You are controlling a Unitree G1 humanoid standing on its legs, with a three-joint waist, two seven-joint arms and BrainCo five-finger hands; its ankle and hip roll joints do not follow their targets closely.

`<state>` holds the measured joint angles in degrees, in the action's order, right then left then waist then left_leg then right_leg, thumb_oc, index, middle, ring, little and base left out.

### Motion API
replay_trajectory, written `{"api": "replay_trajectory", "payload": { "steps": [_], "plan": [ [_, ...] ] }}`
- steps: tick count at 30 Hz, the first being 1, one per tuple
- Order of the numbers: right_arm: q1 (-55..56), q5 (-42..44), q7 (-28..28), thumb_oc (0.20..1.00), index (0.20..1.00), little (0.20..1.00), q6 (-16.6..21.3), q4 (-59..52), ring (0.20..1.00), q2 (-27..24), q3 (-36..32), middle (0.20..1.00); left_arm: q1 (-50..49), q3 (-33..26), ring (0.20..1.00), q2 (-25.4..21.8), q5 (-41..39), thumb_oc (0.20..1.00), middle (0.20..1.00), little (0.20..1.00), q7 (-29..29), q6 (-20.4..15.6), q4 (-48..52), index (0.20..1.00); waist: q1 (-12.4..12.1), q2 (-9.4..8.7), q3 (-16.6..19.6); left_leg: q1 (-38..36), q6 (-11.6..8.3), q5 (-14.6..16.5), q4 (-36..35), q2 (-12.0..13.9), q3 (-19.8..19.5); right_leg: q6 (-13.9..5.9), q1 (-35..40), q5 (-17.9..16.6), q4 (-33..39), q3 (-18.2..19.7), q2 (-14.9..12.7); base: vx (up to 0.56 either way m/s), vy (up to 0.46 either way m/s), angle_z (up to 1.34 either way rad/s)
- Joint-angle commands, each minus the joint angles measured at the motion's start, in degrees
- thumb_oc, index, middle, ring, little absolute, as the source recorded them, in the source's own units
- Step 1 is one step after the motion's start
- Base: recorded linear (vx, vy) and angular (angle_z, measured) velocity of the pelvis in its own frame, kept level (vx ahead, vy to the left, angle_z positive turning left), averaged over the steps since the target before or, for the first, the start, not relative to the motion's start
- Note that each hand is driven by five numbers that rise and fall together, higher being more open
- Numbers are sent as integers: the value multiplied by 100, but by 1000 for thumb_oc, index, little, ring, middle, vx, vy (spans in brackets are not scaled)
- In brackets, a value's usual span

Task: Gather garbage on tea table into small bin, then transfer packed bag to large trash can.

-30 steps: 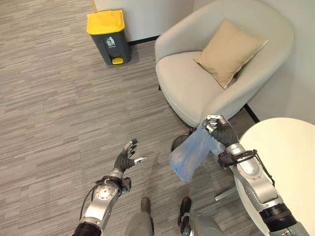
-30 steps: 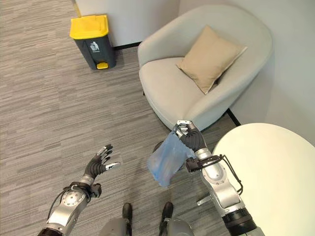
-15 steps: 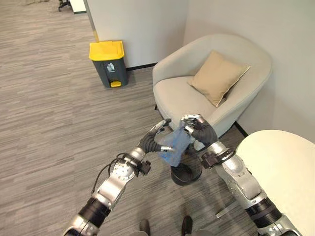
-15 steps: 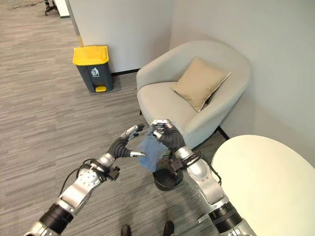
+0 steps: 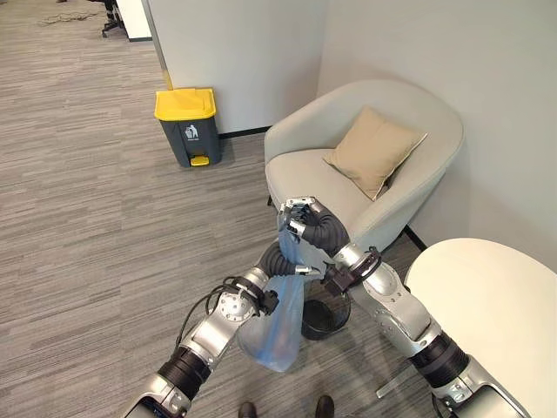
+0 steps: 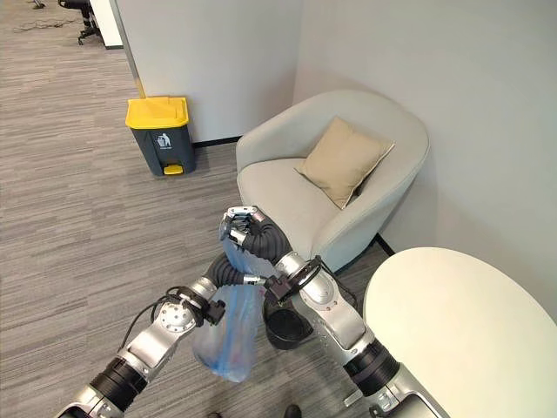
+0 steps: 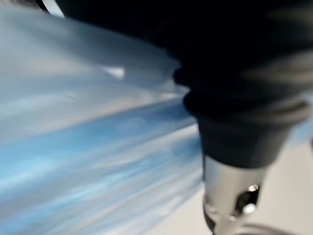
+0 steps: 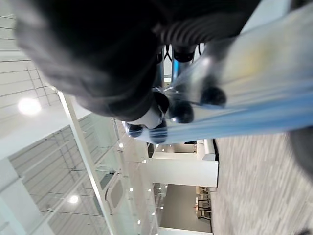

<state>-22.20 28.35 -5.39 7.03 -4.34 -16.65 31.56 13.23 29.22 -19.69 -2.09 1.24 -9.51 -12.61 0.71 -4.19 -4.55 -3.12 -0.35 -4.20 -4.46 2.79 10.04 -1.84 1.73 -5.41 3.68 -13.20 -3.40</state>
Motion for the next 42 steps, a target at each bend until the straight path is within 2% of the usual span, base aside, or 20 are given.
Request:
{"api": "replay_trajectory", "payload": {
  "steps": [1, 10, 18, 19, 20, 25, 32, 37, 38, 39, 40, 41, 42],
  "plan": [
    [-684, 466, 77, 200, 200, 200, 486, -385, 200, 510, -119, 200, 131, 72, 1000, 59, 175, 1000, 1000, 1000, 121, -146, -299, 1000, -22, -186, 111, 3, -171, 583, -38, -99, -104, -430, 117, 767, -135, 350, -71, 0, 0, 0],
    [-642, 546, 131, 200, 200, 200, 555, -582, 200, 635, 42, 200, 13, -92, 1000, 153, 738, 1000, 1000, 1000, 645, -26, -616, 1000, -49, -191, 113, -20, -148, 588, -26, -119, -102, -428, 131, 763, -177, 341, -97, 0, 0, 0],
    [-701, 700, 104, 200, 200, 200, 471, -558, 200, 752, 269, 200, 102, 50, 1000, 294, 1116, 1000, 1000, 1000, 747, 177, -991, 1000, -45, -206, 130, -61, -137, 617, -11, -113, -111, -414, 179, 782, -163, 358, -98, 0, 0, 0],
    [-690, 758, 89, 200, 200, 200, 459, -537, 200, 786, 310, 200, 160, 81, 627, 336, 1097, 627, 627, 627, 753, 184, -1016, 627, -35, -207, 133, -64, -137, 618, -9, -113, -107, -413, 180, 784, -163, 356, -98, 0, 0, 0],
    [-658, 839, 72, 200, 200, 200, 452, -518, 200, 835, 366, 200, 288, 153, 200, 413, 1027, 200, 200, 200, 762, 164, -1023, 200, -16, -206, 135, -64, -136, 620, -8, -112, -101, -413, 170, 785, -171, 359, -99, 0, 0, 0],
    [-437, 1036, -62, 200, 200, 200, 349, -480, 200, 809, 500, 200, 566, 76, 200, 503, 331, 200, 200, 200, 816, 0, -400, 200, 46, -188, 137, -48, -133, 607, -23, -122, -96, -418, 141, 770, -173, 370, -104, 0, 0, 0],
    [-204, 991, -105, 200, 200, 200, 319, -342, 200, 753, 484, 200, 702, -13, 200, 506, -135, 200, 200, 200, 897, -148, 59, 200, 76, -176, 121, -60, -130, 599, -29, -126, -84, -425, 141, 764, -176, 377, -114, 0, 0, 0],
    [-54, 172, -36, 200, 200, 200, 330, -378, 200, 473, 289, 200, 540, -187, 200, 418, -435, 200, 200, 200, 866, -253, 399, 200, 91, -158, 138, -103, -126, 617, -40, -123, -87, -426, 180, 779, -166, 387, -114, 0, 0, 0],
    [-53, 172, -36, 275, 275, 275, 330, -378, 275, 472, 289, 275, 540, -187, 200, 418, -435, 200, 200, 200, 866, -253, 400, 200, 91, -158, 138, -104, -126, 617, -40, -123, -87, -426, 180, 779, -165, 387, -114, 0, 0, 0],
    [4, -175, 6, 460, 460, 460, 335, -418, 460, 345, 218, 460, 429, -265, 200, 394, -578, 200, 200, 200, 831, -273, 460, 200, 92, -153, 142, -114, -126, 624, -39, -125, -94, -427, 195, 780, -158, 386, -115, 0, 0, 0],
    [75, -444, 55, 950, 950, 950, 343, -456, 950, 248, 150, 950, 338, -336, 200, 379, -670, 200, 200, 200, 817, -278, 514, 200, 96, -150, 143, -118, -125, 625, -38, -125, -94, -428, 198, 781, -156, 379, -118, 0, 0, 0],
    [162, -817, 121, 1000, 1000, 1000, 355, -505, 1000, 147, 45, 1000, 208, -418, 200, 355, -767, 200, 200, 200, 803, -278, 542, 200, 102, -141, 143, -128, -122, 629, -39, -129, -99, -431, 213, 787, -147, 383, -116, 0, 0, 0],
    [162, -817, 121, 1000, 1000, 1000, 355, -505, 1000, 147, 45, 1000, 208, -418, 200, 355, -767, 200, 200, 200, 803, -278, 542, 200, 102, -141, 143, -128, -122, 629, -39, -129, -99, -431, 213, 787, -147, 383, -116, 0, 0, 0]
  ]
}}
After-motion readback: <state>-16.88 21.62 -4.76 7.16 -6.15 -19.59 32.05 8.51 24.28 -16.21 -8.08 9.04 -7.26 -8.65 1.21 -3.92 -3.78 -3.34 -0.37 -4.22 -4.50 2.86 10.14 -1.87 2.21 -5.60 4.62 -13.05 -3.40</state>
